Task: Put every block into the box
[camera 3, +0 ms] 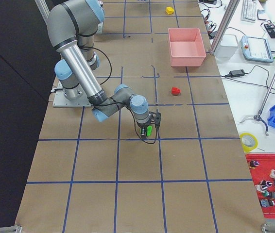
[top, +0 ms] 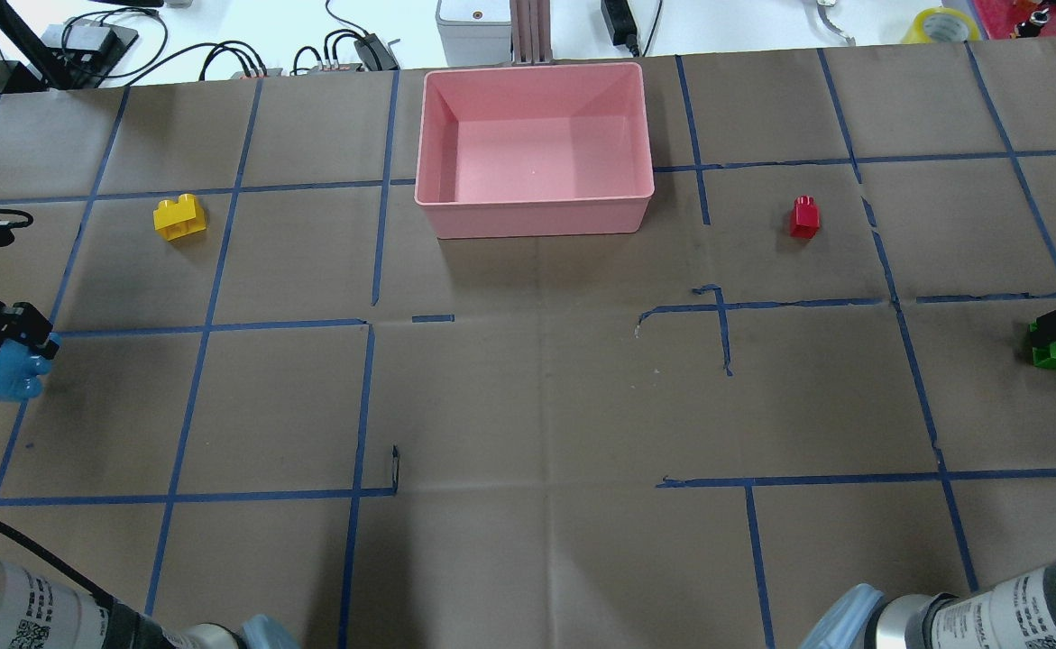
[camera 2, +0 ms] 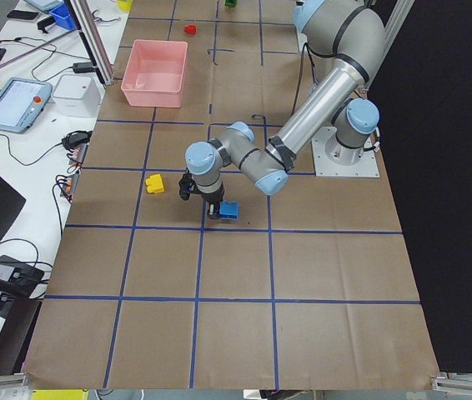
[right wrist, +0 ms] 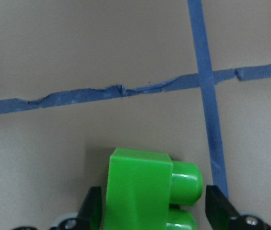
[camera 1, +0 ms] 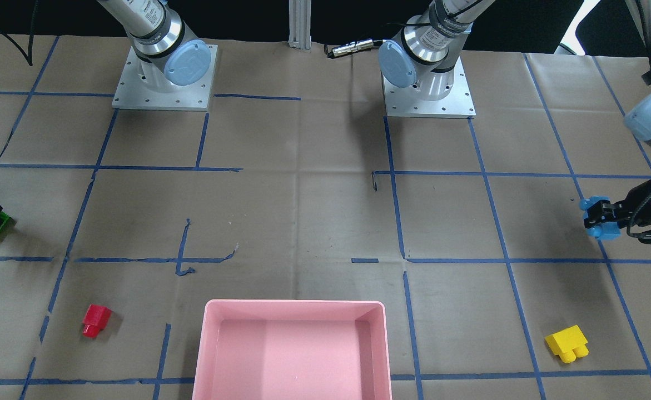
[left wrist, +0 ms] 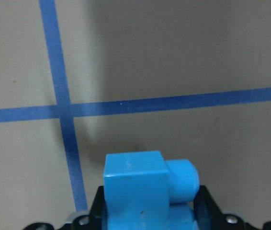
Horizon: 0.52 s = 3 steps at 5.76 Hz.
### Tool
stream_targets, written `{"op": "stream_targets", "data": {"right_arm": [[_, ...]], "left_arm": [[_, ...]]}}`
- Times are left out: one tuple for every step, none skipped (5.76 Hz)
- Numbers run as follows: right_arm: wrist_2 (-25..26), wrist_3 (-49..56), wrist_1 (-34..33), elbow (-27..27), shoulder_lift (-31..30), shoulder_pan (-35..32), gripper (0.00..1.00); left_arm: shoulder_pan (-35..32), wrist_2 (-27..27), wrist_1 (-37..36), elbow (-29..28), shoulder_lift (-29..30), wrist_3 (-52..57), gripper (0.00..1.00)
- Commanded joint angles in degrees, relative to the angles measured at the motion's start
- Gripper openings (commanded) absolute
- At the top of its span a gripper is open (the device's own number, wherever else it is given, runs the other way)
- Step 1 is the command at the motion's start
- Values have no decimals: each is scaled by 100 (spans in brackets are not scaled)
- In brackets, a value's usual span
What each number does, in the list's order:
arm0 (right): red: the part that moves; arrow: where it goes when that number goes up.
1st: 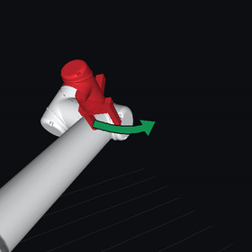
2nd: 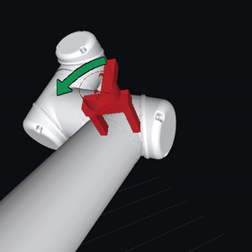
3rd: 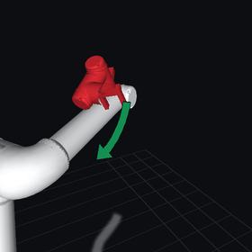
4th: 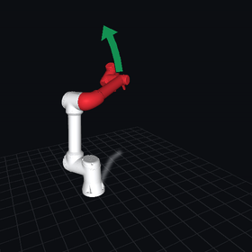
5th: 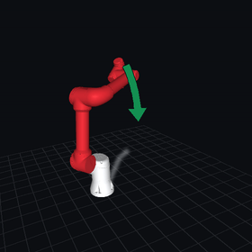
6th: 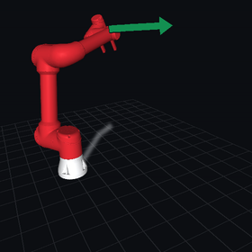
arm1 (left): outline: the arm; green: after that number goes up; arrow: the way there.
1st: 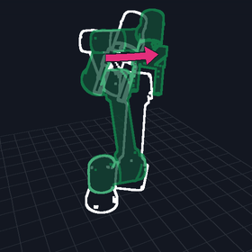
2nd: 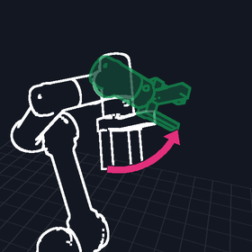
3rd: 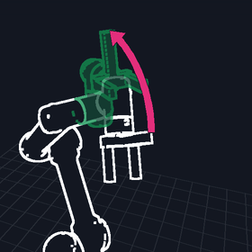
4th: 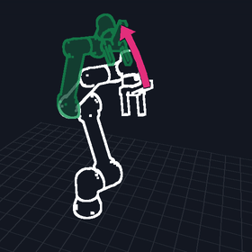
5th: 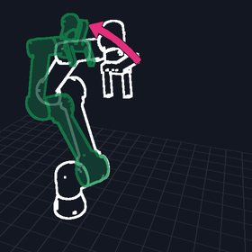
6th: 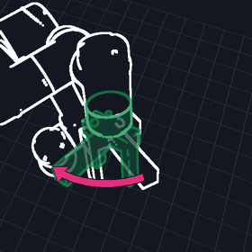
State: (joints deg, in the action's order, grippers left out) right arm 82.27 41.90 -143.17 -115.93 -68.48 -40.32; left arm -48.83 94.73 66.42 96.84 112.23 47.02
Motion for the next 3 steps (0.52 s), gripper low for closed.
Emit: {"op": "stream_targets", "data": {"right_arm": [[-9, -15, -10, 61, -25, -3, 54], [0, -33, -1, 96, -104, 6, 32], [9, -42, 95, 323, -287, -2, 22]], "left_arm": [[-466, -51, 965, -1038, -123, -52, 0], [-861, -304, 1352, -1566, -97, -235, 0], [-1257, -506, 1861, -2137, -44, -707, 0]]}}
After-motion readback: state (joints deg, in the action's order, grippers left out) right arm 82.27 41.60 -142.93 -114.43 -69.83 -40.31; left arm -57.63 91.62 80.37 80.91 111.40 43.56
